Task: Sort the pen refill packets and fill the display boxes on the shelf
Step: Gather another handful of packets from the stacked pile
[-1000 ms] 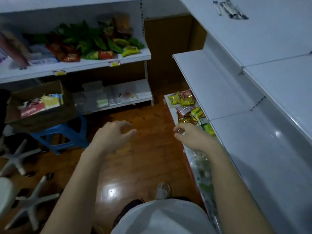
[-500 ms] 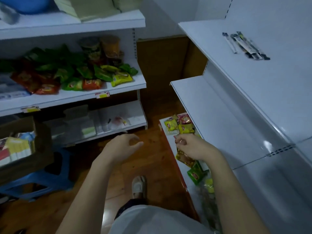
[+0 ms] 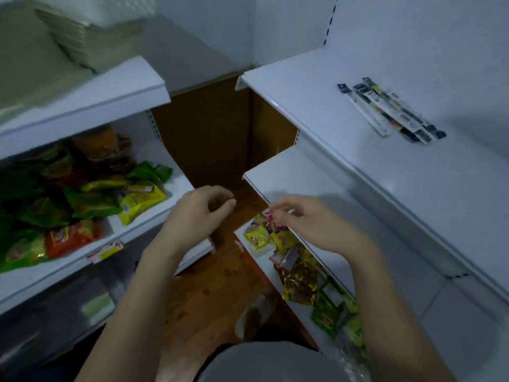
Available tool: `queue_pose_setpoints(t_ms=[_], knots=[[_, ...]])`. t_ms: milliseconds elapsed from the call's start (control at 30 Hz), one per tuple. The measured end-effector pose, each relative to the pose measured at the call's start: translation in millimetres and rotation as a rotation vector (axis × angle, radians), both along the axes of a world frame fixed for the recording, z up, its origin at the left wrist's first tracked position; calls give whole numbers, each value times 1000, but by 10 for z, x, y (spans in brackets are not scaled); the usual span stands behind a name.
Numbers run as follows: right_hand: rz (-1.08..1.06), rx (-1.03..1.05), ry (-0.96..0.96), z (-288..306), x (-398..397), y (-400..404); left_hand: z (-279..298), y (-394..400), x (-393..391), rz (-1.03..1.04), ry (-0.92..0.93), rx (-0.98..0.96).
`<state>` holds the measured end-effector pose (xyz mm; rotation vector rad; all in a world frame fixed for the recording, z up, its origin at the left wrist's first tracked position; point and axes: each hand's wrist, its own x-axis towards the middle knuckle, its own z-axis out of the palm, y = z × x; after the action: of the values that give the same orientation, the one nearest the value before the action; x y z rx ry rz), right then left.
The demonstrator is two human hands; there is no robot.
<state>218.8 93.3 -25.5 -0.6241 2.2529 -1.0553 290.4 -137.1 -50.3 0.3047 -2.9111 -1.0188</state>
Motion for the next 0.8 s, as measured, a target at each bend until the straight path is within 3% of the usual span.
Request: queue_pose_setpoints(t_ms=[100, 200, 367, 533, 733, 800], knots=[[-154, -249, 151, 390, -545, -149, 343, -22, -746, -82, 281, -45], [-407, -304, 338, 583, -1125, -60, 622, 57, -1407, -212, 399, -17], [-810, 17, 608, 509, -2083, 479, 789, 310, -2415, -468, 411, 5], [-973, 459, 524, 401, -2253, 775, 628, 756, -3202, -726, 511, -22], [-1082, 360, 885, 379, -2195, 838, 593, 1324, -3680, -922, 764, -160], [-1008, 266, 986, 383, -2157, 803, 559, 1398, -3787, -984, 848, -258]])
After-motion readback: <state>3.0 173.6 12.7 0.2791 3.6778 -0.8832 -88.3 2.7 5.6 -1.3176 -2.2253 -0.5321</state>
